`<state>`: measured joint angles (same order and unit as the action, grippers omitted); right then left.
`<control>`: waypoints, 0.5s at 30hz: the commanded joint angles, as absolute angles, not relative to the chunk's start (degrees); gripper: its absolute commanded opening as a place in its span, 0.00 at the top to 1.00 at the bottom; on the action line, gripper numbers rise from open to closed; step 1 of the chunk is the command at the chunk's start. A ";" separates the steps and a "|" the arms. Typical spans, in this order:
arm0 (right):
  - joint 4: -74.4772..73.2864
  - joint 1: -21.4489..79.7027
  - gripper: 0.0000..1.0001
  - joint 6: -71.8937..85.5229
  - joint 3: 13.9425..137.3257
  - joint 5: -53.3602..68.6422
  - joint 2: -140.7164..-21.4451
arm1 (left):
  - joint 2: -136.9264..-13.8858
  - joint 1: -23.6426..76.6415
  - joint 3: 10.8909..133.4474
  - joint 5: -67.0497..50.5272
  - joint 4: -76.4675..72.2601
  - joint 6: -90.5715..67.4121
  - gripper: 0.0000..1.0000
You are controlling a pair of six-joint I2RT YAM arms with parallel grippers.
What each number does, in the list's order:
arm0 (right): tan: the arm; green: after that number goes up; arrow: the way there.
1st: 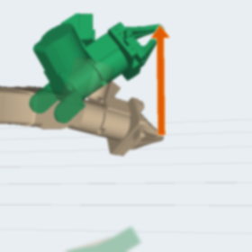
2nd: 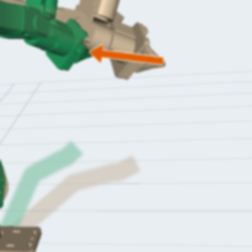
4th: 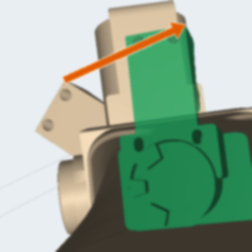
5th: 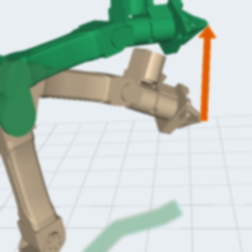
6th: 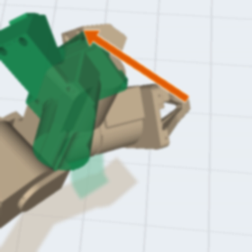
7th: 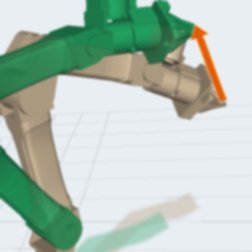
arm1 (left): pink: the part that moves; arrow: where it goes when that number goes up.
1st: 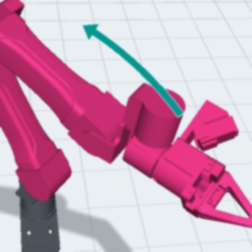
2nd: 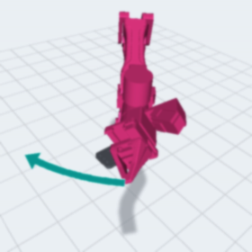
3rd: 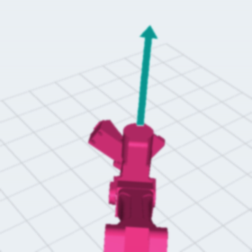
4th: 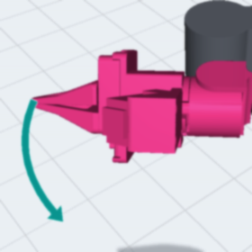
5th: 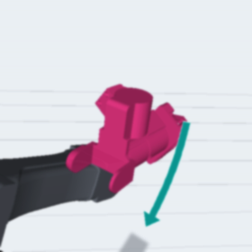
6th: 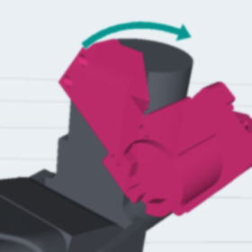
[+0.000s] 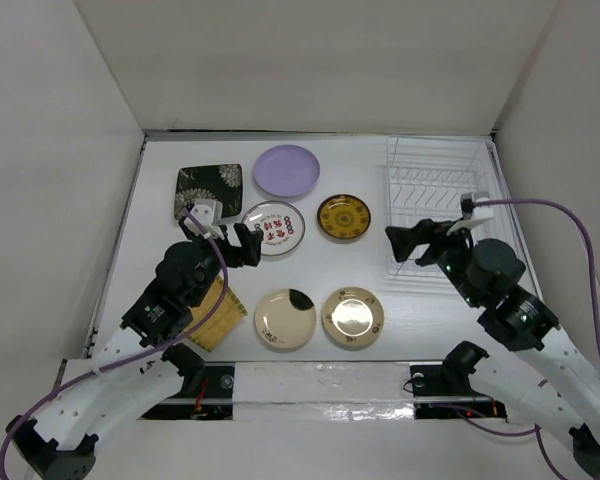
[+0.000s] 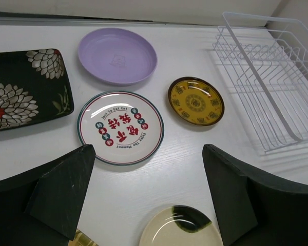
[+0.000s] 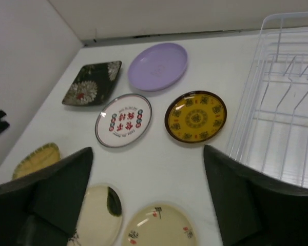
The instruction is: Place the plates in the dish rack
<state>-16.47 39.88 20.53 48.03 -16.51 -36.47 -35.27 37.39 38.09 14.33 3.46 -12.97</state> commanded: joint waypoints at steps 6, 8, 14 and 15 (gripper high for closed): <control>-27.33 41.13 1.00 31.45 38.94 -5.98 -27.70 | -31.30 37.35 38.94 11.43 0.62 -12.75 0.17; -29.35 41.66 1.00 35.92 38.24 -6.77 -27.51 | -30.33 37.35 38.41 10.38 0.62 -12.74 0.19; -27.87 41.66 1.00 43.92 33.07 -3.52 -33.92 | -24.70 37.35 37.01 7.21 -1.14 -11.08 0.60; -26.73 41.66 1.00 45.08 31.83 -3.17 -34.27 | -24.35 37.35 37.09 7.12 -0.88 -10.81 0.83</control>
